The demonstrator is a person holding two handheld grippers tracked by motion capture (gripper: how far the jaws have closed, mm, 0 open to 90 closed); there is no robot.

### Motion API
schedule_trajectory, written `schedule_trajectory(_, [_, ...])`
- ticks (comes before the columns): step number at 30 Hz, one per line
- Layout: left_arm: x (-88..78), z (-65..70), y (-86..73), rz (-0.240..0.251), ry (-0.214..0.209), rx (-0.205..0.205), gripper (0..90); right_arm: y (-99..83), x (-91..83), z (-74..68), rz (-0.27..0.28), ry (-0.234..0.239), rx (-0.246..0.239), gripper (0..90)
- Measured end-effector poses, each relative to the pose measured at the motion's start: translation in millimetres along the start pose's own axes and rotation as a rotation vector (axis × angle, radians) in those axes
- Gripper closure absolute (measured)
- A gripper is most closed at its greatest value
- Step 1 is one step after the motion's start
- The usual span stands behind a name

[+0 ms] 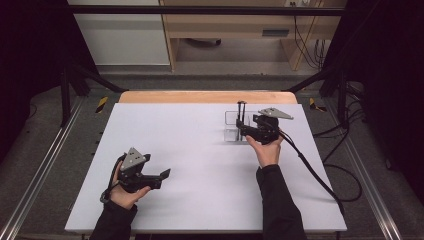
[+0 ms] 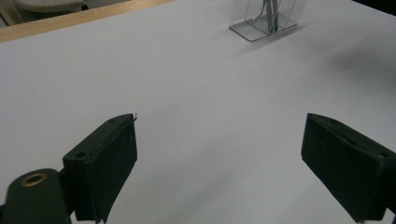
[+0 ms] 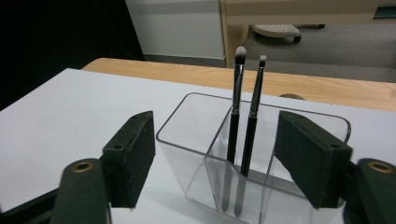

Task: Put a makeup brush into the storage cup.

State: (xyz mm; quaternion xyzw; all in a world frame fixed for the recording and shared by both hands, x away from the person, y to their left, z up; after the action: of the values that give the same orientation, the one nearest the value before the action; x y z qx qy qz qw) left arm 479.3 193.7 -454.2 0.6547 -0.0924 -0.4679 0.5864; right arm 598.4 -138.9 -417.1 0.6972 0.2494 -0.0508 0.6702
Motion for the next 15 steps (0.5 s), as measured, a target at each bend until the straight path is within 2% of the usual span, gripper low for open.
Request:
schedule_trajectory(5, [-0.4, -1.2, -0.2, 0.004, 0.002, -0.007, 9.6, -2.3, -12.1, -2.8, -0.001, 0.026, -0.005, 19.0])
schedule_trajectory(15, [-2.2, -4.2, -0.1, 0.013, 0.005, -0.017, 9.2, -6.2, -31.8, -6.0, 0.010, 0.069, -0.009, 11.5])
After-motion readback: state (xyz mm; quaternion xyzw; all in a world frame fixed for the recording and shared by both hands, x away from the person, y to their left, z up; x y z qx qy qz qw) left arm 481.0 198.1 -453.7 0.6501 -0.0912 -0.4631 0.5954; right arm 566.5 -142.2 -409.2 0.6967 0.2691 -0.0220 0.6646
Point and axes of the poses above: each handheld gripper's, and its own axes: x roughly forward along the jaws, y roughly out of its top, z roughly to its right, the point moved 6 cm from there along x, roughly forward along the jaws, and after that the axes turned 10 degrees about -y, right-handed, at the moved point
